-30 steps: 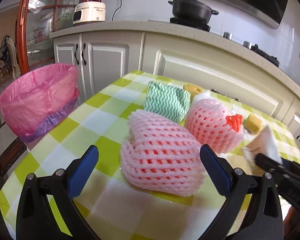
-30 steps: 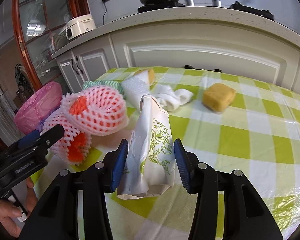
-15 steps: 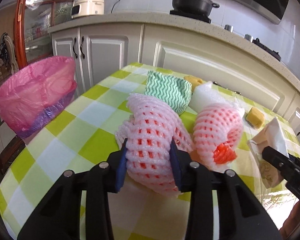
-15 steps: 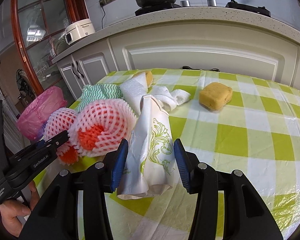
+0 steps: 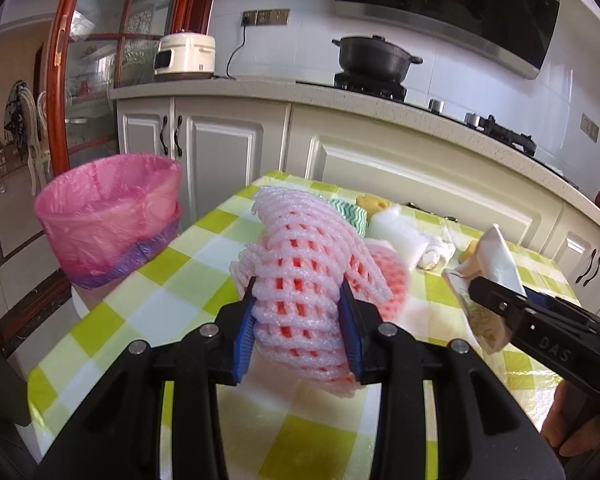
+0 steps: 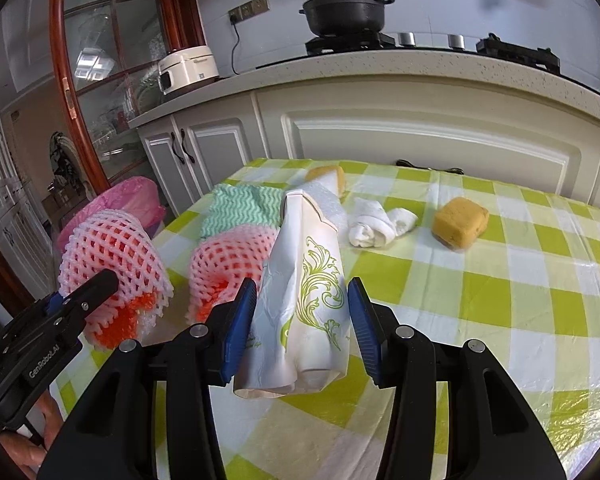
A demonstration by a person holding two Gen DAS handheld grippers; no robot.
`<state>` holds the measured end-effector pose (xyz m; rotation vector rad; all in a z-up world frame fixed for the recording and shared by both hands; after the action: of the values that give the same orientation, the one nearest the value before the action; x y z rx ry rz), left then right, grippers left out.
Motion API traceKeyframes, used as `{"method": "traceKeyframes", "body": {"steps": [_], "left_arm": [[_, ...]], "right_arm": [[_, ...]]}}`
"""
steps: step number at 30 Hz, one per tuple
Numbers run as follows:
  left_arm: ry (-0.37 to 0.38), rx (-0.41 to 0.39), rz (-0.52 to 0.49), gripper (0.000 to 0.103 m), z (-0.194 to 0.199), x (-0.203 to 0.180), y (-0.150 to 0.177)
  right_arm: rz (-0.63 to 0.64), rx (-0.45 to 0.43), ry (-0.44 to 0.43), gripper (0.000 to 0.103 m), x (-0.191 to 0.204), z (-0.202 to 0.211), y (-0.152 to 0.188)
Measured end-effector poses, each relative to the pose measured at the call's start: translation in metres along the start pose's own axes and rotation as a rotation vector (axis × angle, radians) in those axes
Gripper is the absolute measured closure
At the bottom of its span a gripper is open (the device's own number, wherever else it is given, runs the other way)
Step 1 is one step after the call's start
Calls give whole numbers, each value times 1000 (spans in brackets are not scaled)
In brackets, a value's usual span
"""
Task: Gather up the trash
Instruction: 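Carry the paper bag and pink foam net over the pink bin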
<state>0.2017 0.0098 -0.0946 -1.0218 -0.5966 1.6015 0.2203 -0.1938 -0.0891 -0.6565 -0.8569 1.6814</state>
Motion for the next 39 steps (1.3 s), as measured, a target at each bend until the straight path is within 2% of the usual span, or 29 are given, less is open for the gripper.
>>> {"method": "traceKeyframes", "body": {"steps": [13, 21, 29, 34, 39], "left_arm": [[-54, -126, 54, 67, 67, 35, -21], [-123, -200, 77, 67, 94, 62, -42], [-219, -232, 126, 67, 86, 107, -75], [-284, -246, 147, 67, 65, 140, -107], [-305, -257, 159, 67, 38, 171, -140]], "right_arm": [[144, -108, -100, 57, 67, 24, -41], [202, -149, -192, 57, 104, 15, -74], [281, -154, -317, 57, 148, -31, -114], [308, -156, -424, 57, 177, -69, -146], [343, -139, -488, 57, 208, -108, -173]]}}
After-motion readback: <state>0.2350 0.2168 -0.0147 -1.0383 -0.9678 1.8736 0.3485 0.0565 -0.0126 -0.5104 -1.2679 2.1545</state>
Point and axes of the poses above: each gripper's, at about its wrist camera, not at the fingertips, and z roughly against the way its jaws point, x to its left, y to its underside, the point moved 2 cm from there along -z, roughly the way its jaws point, and after that the axes turned 12 degrees about z, right-handed, at the moved point
